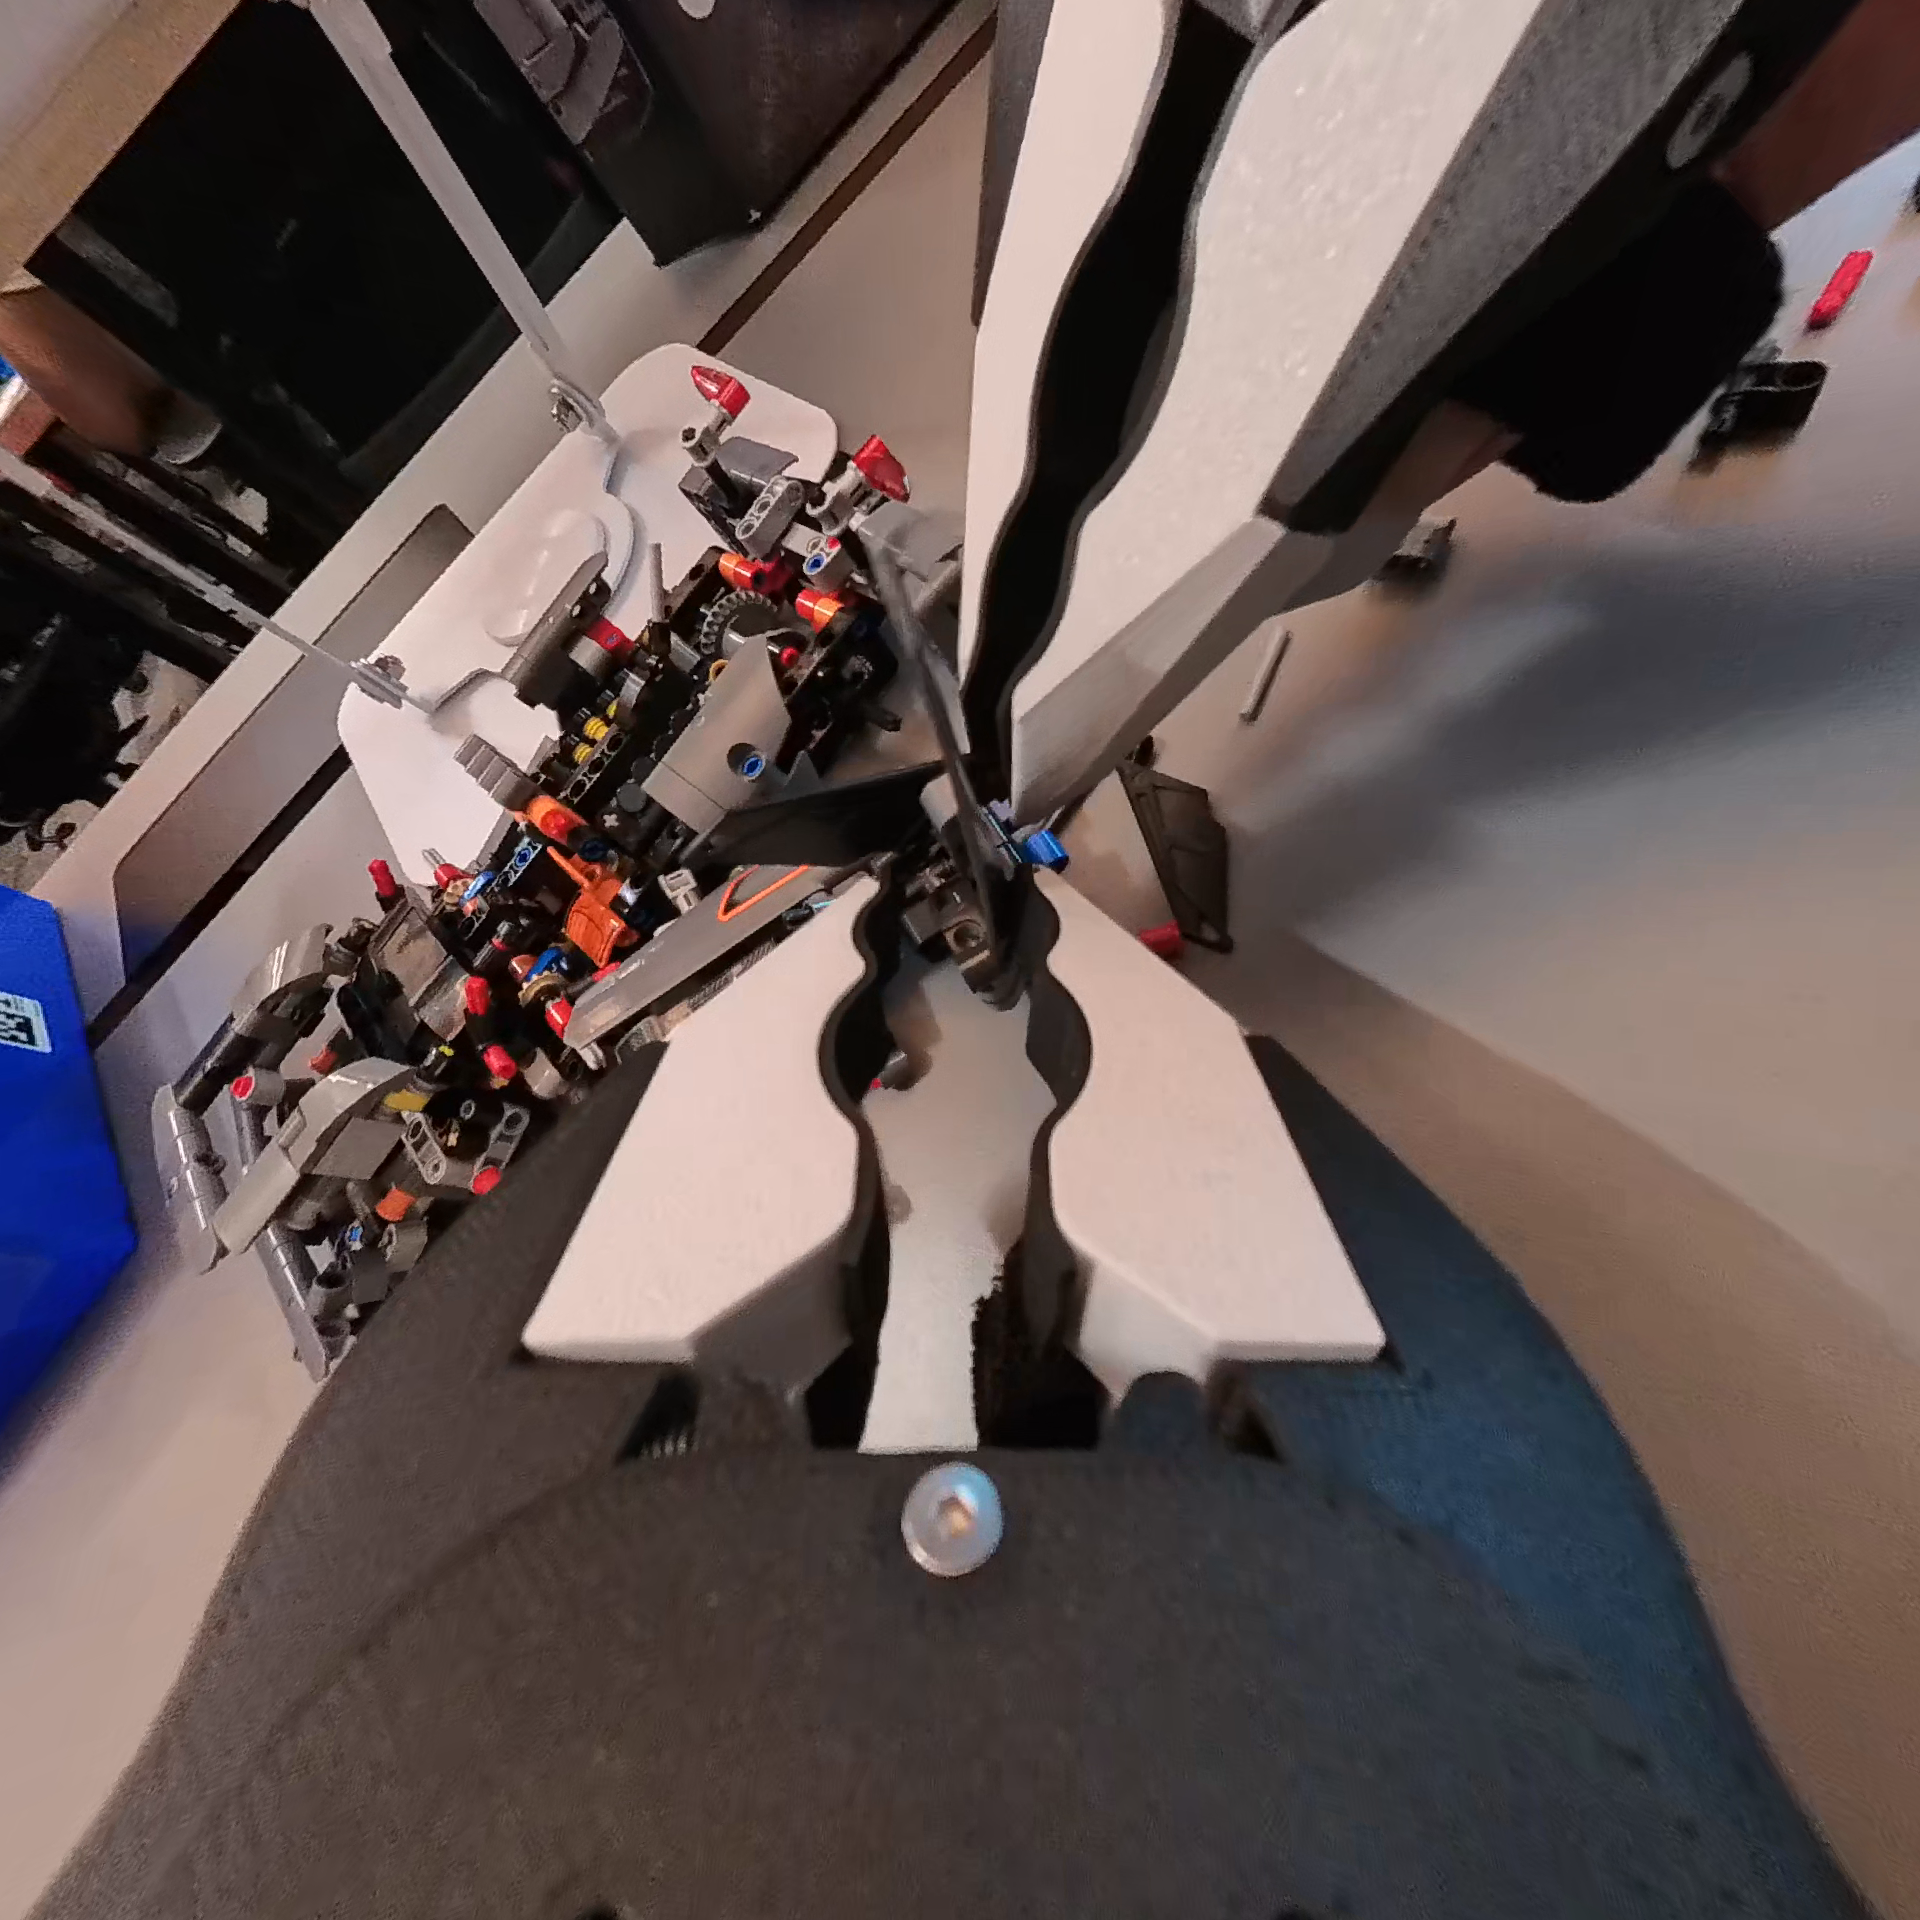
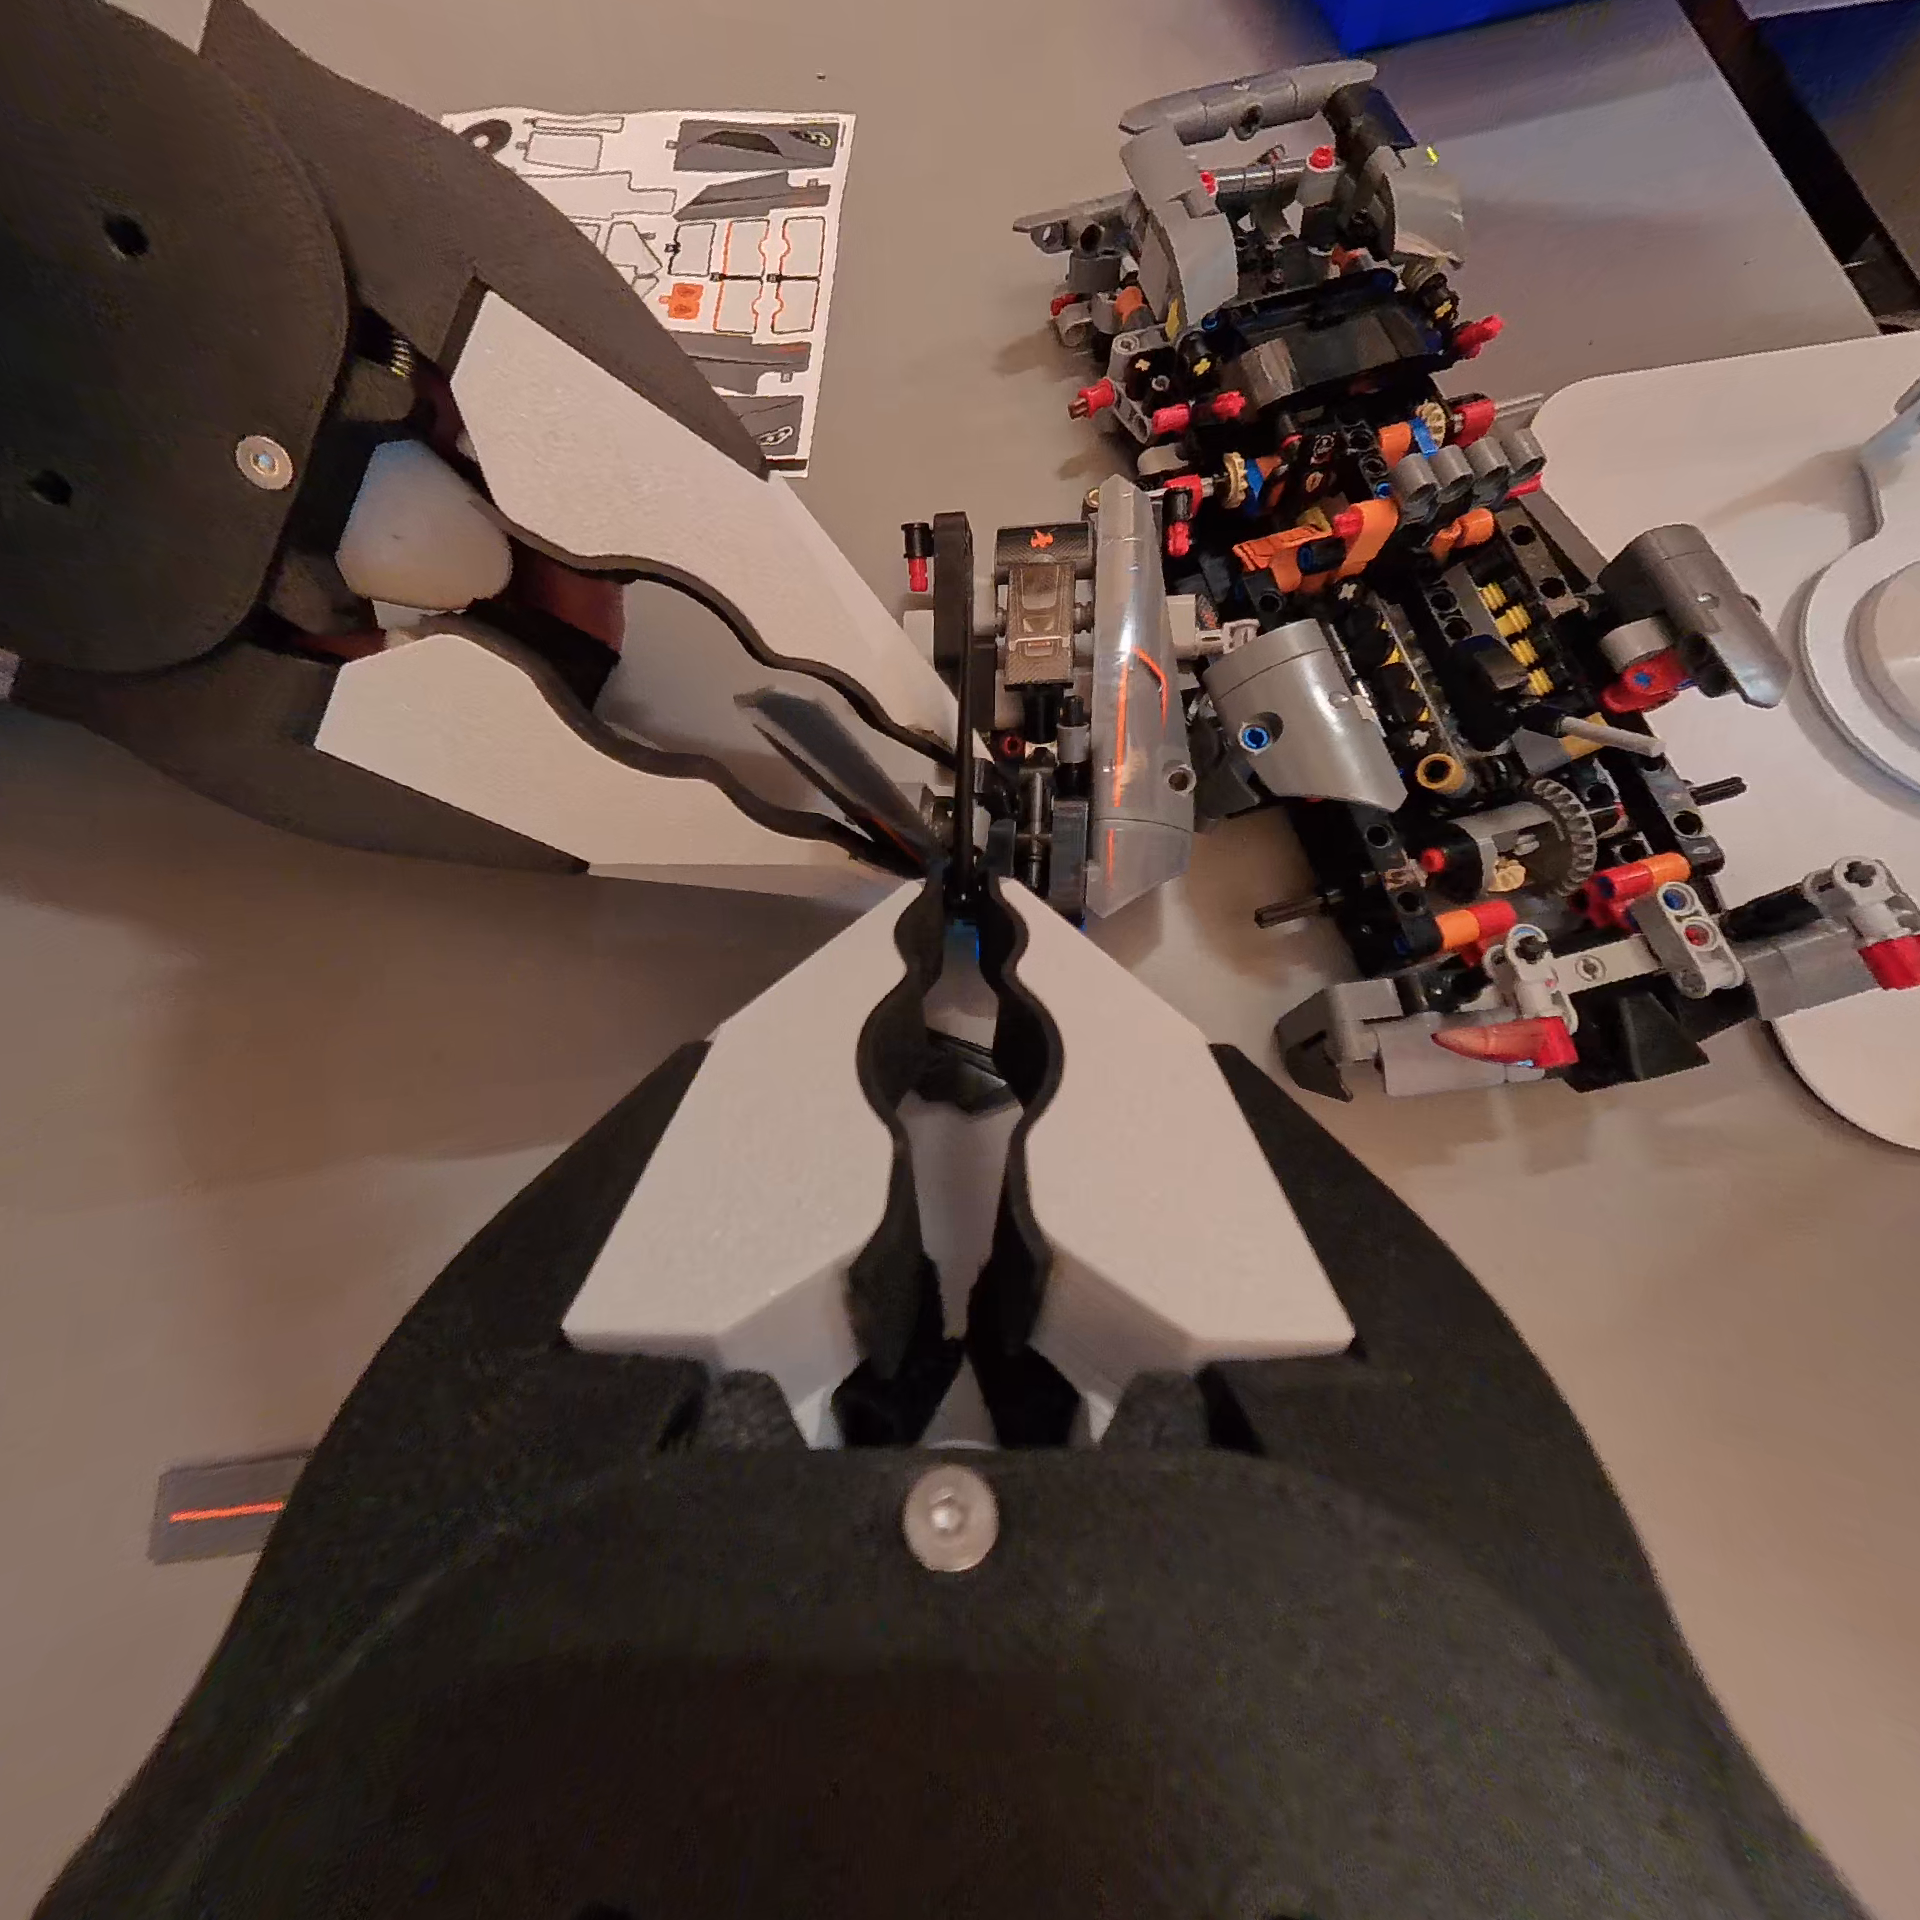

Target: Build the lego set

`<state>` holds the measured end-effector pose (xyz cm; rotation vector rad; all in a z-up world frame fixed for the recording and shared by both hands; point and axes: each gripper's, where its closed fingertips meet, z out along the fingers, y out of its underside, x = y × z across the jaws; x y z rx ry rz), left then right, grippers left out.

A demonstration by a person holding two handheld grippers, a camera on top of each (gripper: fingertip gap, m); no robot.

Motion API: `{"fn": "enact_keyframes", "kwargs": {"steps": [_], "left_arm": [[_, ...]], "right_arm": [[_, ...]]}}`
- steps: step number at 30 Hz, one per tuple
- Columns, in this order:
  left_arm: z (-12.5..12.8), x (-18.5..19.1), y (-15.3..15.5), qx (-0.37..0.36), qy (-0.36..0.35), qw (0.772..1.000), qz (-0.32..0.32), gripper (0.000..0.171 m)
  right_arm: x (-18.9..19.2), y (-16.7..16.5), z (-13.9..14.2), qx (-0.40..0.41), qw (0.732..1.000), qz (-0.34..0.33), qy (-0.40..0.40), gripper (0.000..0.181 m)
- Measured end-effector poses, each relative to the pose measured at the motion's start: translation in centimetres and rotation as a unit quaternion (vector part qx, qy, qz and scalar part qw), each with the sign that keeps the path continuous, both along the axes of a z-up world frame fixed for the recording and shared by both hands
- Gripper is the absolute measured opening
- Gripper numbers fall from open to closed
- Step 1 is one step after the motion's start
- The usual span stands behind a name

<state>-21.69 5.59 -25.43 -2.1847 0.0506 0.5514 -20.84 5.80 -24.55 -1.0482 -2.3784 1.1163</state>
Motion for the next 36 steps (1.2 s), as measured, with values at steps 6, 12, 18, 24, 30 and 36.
{"fn": "enact_keyframes", "kwargs": {"steps": [6,12,18,24,30,36], "left_arm": [[-0.2,-0.1,0.0,-0.01,0.008,1.0,0.003,0.016],[-0.3,0.0,0.0,-0.013,0.016,1.0,0.001,0.014],[0.0,0.0,0.1,-0.003,0.028,1.0,0.004,0.014],[0.4,-0.1,0.1,0.012,0.039,0.999,0.009,0.015],[0.6,-0.1,0.1,0.019,0.048,0.999,0.009,0.016],[0.9,-0.2,0.2,0.027,0.058,0.998,0.009,0.016]], "right_arm": [[-0.1,-0.2,0.4,-0.002,1.0,-0.002,0.009,0.004],[0.1,-0.2,0.6,0.033,0.999,-0.007,0.017,0.004],[0.2,0.2,0.5,0.036,0.999,-0.012,0.01,0.004],[0.2,0.3,0.2,0.046,0.999,-0.016,0.008,0.004],[0.2,0.2,-0.2,0.039,0.999,-0.015,0.002,0.004],[0.1,0.2,-0.3,0.037,0.999,-0.017,0.003,0.004]]}}
